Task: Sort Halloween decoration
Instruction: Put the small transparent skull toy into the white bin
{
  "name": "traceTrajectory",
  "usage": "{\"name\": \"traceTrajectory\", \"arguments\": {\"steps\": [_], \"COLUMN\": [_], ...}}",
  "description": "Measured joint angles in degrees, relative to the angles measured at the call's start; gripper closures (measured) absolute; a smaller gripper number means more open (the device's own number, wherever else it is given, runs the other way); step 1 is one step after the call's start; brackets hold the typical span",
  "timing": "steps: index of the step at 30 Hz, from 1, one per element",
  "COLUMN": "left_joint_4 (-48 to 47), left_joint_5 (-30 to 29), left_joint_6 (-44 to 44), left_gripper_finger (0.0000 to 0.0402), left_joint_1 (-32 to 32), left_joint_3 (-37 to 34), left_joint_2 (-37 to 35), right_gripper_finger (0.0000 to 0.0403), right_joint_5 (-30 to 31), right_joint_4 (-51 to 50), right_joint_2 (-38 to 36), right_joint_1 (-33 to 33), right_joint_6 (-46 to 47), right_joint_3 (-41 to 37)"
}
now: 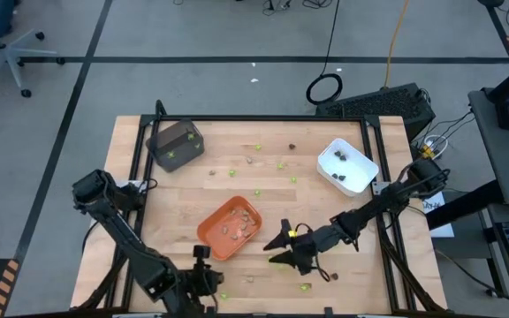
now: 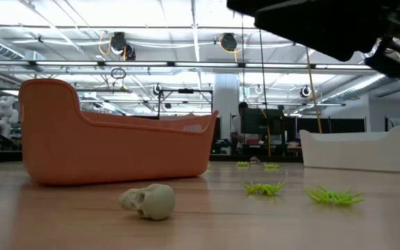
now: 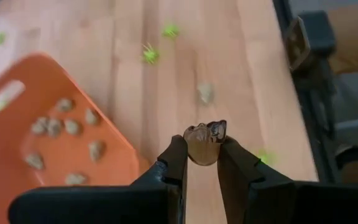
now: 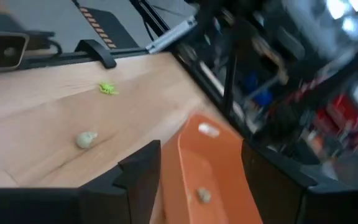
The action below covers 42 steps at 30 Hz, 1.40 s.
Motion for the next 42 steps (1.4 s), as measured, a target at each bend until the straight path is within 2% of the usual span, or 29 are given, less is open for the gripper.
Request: {"name": "traceTrajectory", "arguments": {"steps": [7,12,19,30,34,42], "left_joint_4": [0.0,2.3,5.7,7.8,7.6,8.7], "left_joint_5": [0.0,2.6,5.7,10.8,11.6,13.8], "left_joint_6": [1.8,2.1,3.4,4.4,5.1,8.0], "left_gripper_finger": [0.0347,0.0347,0.0347,0.0347,0.0347,0.0347], "left_joint_1": [6.3,10.2,13.7,17.9,19.3,21.3], "left_joint_3": [2.1,2.3,2.3,2.3,2.3,2.2], "left_joint_2": [0.0,-0.1,-0.1,-0.1,-0.1,-0.1], "right_gripper_finger": [0.0193,0.0193,0.0193,0.0194,0.0208,0.0261], "right_joint_5": [0.1,0.2,0.6,1.6,0.6,-0.7], "right_joint_4": [2.6,-0.7,-7.6,-9.9,-11.4,-13.1], "right_joint_2": [3.6,5.2,5.6,5.6,5.6,5.6], "right_joint_1": [1.9,2.1,1.2,-2.2,-3.4,-5.0], "right_joint_6": [-9.7,-15.1,-19.6,-24.5,-24.2,-24.1], "right_joint_3": [4.5,8.5,12.4,12.9,12.8,12.8]}}
